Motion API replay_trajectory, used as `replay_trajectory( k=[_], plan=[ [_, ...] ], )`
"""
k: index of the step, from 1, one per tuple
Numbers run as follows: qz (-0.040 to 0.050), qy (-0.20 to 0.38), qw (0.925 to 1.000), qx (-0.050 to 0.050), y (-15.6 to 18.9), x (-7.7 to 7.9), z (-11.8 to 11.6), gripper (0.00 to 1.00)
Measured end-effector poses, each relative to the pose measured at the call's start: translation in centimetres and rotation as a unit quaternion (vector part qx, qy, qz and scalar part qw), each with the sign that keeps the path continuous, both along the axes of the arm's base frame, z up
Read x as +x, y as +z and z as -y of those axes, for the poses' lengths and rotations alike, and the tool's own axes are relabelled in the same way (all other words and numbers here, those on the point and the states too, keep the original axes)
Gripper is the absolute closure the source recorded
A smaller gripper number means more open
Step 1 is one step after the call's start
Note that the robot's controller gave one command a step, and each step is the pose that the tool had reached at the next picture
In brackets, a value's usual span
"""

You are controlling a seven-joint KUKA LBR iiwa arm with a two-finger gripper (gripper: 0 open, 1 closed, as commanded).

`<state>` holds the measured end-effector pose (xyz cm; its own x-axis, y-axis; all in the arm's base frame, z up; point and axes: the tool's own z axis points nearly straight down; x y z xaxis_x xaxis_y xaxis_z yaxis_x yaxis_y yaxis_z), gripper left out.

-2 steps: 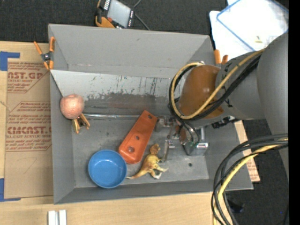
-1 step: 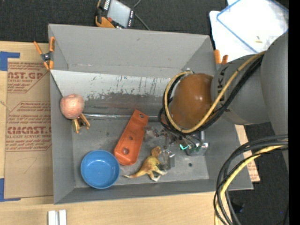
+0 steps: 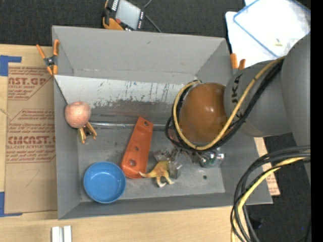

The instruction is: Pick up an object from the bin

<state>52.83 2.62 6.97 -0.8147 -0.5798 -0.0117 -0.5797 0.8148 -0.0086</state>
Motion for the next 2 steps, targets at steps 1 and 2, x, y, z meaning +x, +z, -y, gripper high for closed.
replay_trajectory(
  k=[1,2],
  plan=[
    [0.0000,0.000,1.0000,0.000,0.00,0.00,0.00,1.00],
    [0.0009,0.008,1.0000,0.000,0.01,-0.41,-0.24,1.00]
  ],
)
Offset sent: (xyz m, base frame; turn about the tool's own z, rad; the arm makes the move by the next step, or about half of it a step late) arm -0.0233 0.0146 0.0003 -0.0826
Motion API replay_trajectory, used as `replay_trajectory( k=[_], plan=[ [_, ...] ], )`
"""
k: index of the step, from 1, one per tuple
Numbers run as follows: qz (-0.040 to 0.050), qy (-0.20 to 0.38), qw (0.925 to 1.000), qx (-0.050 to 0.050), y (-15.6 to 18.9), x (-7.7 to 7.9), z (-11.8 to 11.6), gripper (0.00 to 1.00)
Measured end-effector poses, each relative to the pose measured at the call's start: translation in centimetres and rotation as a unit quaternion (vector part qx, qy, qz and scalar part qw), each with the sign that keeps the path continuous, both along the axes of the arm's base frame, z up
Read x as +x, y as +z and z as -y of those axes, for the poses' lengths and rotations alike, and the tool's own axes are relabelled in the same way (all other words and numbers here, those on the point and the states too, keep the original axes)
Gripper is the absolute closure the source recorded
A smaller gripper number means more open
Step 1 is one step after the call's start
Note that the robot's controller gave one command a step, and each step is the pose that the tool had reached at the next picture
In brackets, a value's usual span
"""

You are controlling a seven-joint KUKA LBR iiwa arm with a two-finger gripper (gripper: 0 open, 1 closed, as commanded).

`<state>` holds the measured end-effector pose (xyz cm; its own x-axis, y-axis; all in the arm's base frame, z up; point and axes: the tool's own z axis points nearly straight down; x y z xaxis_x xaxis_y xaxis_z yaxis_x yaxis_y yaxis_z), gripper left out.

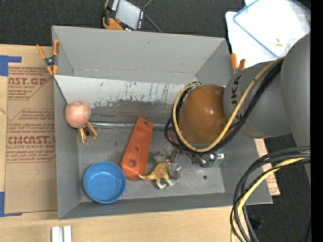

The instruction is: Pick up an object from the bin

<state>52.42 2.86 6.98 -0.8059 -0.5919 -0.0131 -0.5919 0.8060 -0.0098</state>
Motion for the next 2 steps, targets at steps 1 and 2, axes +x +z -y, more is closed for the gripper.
replay_trajectory(
  k=[1,2],
  plan=[
    [-0.0008,0.114,0.9935,-0.001,1.2,-1.9,0.6,1.00],
    [-0.0030,0.058,0.9983,0.000,11.3,-0.3,-1.3,1.00]
  ],
)
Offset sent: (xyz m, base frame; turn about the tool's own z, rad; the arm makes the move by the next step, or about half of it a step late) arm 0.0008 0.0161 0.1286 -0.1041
